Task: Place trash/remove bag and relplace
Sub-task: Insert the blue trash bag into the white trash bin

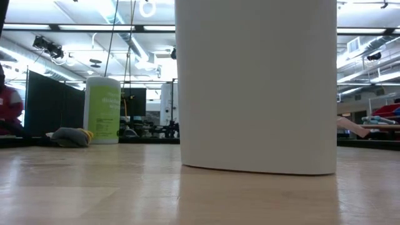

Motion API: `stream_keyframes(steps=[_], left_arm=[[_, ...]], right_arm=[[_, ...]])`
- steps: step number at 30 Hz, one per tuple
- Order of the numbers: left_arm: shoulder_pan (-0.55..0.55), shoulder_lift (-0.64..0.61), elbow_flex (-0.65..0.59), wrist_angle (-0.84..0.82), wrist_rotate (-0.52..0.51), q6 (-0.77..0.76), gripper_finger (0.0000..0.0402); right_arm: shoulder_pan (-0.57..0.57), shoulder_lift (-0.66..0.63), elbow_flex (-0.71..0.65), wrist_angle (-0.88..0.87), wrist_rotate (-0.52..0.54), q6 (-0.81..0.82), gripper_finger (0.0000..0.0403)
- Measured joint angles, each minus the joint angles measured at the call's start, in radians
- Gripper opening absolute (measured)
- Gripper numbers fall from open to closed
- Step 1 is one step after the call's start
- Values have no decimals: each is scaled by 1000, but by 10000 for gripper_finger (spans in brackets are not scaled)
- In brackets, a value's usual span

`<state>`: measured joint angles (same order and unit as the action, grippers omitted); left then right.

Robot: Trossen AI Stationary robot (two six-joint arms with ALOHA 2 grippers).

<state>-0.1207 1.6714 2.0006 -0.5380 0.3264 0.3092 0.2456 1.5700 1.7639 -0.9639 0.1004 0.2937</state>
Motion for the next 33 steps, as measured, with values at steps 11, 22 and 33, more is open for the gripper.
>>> stream_keyframes(steps=[11,22,33], left_arm=[[0,4,0,84,-44,-1,3],[2,4,0,175,-142,1,3],[3,5,-3,120,-542,77,3]], right_arm=[[-68,-9,-122,183,-74,19,0],[-73,-182,-25,203,-56,19,0],[140,-239,-24,200,-143,38,0]])
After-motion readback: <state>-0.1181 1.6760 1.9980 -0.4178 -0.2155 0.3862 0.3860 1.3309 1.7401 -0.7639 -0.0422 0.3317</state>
